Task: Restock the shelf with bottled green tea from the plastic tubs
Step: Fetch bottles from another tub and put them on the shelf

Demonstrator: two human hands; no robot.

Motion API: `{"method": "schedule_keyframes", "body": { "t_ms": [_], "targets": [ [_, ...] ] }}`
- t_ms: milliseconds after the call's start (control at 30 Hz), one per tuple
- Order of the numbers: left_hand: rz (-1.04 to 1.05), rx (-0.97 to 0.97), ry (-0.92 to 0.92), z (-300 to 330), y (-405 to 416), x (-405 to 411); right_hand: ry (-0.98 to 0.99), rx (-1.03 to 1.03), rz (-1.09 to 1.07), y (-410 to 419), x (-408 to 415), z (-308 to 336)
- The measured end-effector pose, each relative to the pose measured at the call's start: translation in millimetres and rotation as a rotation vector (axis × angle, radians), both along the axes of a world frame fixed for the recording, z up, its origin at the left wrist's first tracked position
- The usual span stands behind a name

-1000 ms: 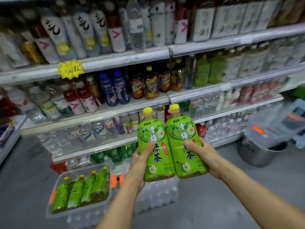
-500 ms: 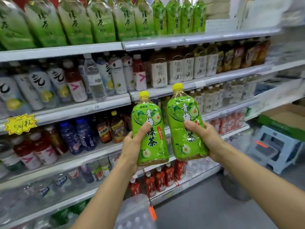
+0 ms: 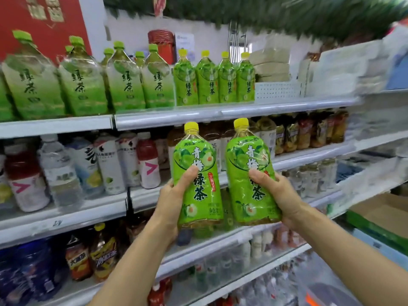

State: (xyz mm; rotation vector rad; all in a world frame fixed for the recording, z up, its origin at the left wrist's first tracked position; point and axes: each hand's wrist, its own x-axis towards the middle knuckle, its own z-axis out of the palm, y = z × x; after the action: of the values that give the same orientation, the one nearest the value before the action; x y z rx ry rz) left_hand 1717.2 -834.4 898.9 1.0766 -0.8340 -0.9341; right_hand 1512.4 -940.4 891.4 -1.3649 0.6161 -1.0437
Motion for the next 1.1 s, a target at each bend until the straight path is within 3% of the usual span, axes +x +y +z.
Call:
{"method": "schedule_keyframes", "body": {
  "t_ms": [367, 667, 1100],
  "targets": [
    [0.143, -0.120, -0.119, 61.6, -135.1, -38.1, -0.074, -0.100, 0.103, -166.8, -30.7, 59.4],
    [0.292, -0.214, -0.051, 101.8, -233.0, -79.1, -0.038, -0.196, 0.271, -292.7, -37.9, 141.3],
    [0.555, -0.248, -0.084, 124.9, -206.2, -24.0, -0.211, -0.281, 0.294, -299.4, 85.3, 220.7]
  ]
}}
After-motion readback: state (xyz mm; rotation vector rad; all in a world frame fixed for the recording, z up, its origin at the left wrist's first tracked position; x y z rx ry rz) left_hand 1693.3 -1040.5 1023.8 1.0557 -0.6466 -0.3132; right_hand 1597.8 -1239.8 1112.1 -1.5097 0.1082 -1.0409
